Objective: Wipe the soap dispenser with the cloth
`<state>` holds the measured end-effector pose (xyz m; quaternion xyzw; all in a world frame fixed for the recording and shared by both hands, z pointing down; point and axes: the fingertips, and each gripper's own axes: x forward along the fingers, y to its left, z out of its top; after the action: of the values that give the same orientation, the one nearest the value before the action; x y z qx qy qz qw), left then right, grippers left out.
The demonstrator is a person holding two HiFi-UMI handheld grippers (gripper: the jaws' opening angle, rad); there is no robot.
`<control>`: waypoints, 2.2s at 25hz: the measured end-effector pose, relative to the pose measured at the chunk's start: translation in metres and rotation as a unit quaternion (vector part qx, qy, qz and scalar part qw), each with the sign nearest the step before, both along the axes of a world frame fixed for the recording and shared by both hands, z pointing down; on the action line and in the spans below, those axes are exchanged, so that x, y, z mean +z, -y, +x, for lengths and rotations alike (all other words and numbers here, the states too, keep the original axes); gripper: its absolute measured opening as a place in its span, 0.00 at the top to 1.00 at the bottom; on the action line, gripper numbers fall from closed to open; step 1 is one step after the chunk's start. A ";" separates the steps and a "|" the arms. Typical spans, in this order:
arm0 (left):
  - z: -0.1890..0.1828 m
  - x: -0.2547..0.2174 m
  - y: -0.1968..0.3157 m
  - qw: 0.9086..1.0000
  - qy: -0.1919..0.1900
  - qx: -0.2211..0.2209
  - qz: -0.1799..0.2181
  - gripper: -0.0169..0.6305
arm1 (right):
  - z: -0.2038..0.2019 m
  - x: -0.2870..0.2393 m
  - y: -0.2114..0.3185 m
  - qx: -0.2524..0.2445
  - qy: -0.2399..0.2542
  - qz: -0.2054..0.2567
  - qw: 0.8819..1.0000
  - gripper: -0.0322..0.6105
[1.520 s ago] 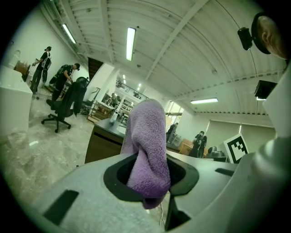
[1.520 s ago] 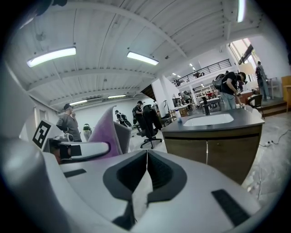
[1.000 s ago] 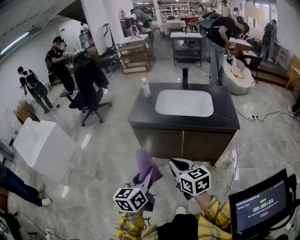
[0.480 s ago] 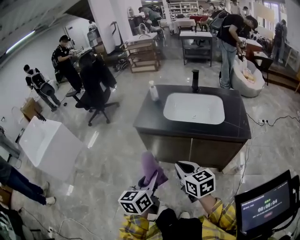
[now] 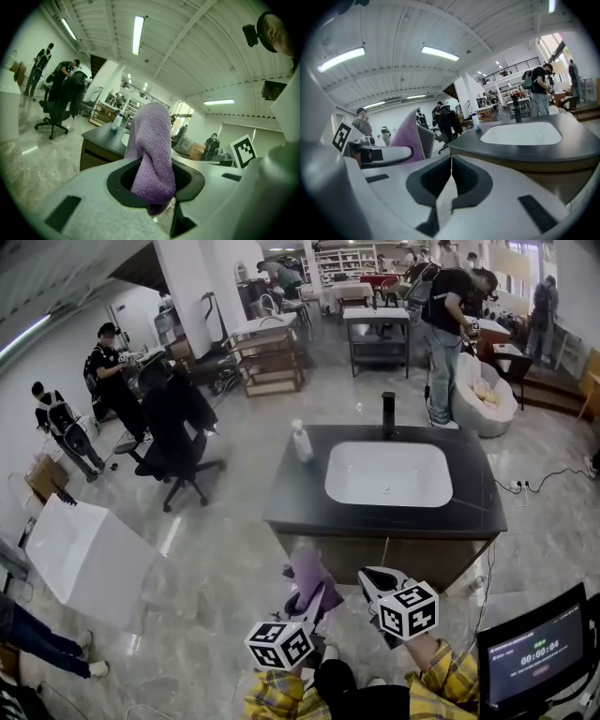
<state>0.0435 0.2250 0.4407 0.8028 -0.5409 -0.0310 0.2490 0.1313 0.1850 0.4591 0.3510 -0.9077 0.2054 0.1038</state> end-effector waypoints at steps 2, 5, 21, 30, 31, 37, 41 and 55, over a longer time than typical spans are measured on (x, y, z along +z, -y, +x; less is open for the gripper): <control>-0.015 0.000 0.019 1.000 -0.004 0.001 0.002 0.85 | -0.013 0.000 0.016 0.005 -0.005 0.001 1.000 0.94; -0.034 0.003 0.044 1.000 -0.013 0.010 -0.002 0.85 | -0.031 0.002 0.036 0.011 -0.009 -0.001 1.000 0.94; -0.147 0.003 0.130 0.999 -0.010 0.034 0.008 0.85 | -0.127 0.004 0.128 0.056 -0.005 0.002 0.998 0.94; -0.180 0.011 0.177 1.000 -0.017 0.025 0.001 0.85 | -0.154 0.005 0.187 0.060 -0.005 0.011 0.998 0.94; -0.184 0.010 0.185 1.000 -0.017 0.025 0.001 0.85 | -0.158 0.005 0.196 0.058 -0.005 0.012 0.998 0.94; -0.186 0.009 0.242 1.000 -0.006 0.026 0.002 0.85 | -0.171 -0.003 0.256 0.044 -0.010 0.036 0.998 0.94; -0.181 0.005 0.279 1.000 -0.004 0.026 0.005 0.85 | -0.168 -0.005 0.290 0.038 -0.009 0.036 0.999 0.94; -0.175 0.001 0.386 1.000 0.006 0.018 -0.002 0.85 | -0.165 -0.019 0.396 0.018 0.001 0.052 0.998 0.94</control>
<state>-0.1312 -0.1608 0.4414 0.8118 -0.5283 -0.0205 0.2480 -0.0342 -0.2115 0.4405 0.3724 -0.9106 0.1599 0.0805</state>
